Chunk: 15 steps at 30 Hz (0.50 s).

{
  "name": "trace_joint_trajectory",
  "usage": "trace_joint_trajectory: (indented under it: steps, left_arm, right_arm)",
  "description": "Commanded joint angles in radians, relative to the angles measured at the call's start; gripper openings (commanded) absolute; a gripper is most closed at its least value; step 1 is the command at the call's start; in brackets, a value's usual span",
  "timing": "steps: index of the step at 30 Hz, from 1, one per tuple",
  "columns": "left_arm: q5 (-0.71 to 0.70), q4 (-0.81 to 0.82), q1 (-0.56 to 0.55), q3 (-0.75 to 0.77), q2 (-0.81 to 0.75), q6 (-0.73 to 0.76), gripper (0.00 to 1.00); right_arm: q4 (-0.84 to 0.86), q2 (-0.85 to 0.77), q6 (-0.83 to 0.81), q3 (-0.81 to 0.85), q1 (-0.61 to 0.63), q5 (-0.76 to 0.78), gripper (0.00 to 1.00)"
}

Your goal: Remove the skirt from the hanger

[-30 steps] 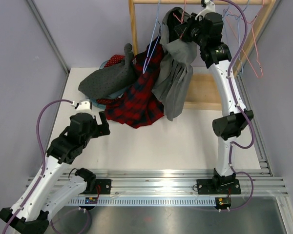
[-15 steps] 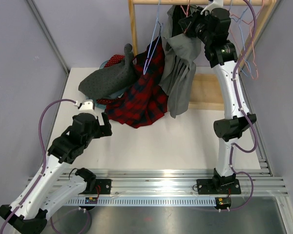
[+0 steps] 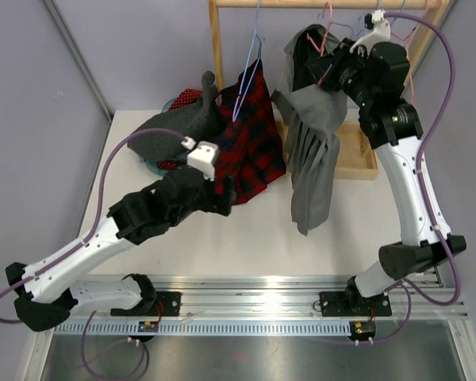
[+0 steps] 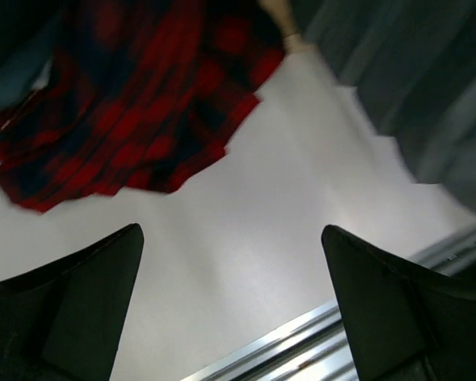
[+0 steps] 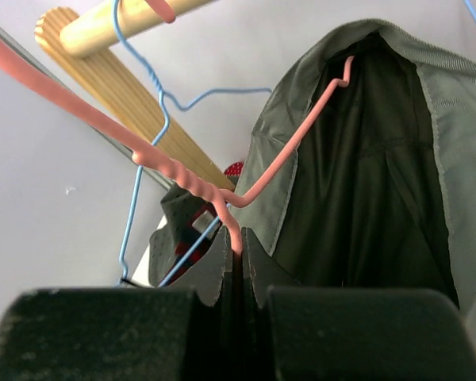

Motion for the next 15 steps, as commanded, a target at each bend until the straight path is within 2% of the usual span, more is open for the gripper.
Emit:
trace_joint_trajectory:
  steps: [1, 6, 10, 15]
  left_arm:
    - [-0.022, 0.176, -0.171, 0.231, 0.135, 0.096, 0.99]
    - [0.086, 0.356, -0.349, 0.385, 0.36, 0.142, 0.99]
    - [0.12, 0.465, -0.398, 0.469, 0.478, 0.139, 0.99]
    - [0.15, 0.505, -0.417, 0.528, 0.591, 0.133, 0.99]
  right_arm:
    - [0.1, -0.124, 0.042, -0.074, 0.006, -0.005, 0.0]
    - [0.091, -0.271, 0.054, -0.213, 0.011, 0.022, 0.0]
    - [0.037, -0.331, 0.046, -0.23, 0.009, 0.03, 0.0]
    - [-0.011, -0.404, 0.042, -0.236, 0.009, 0.033, 0.0]
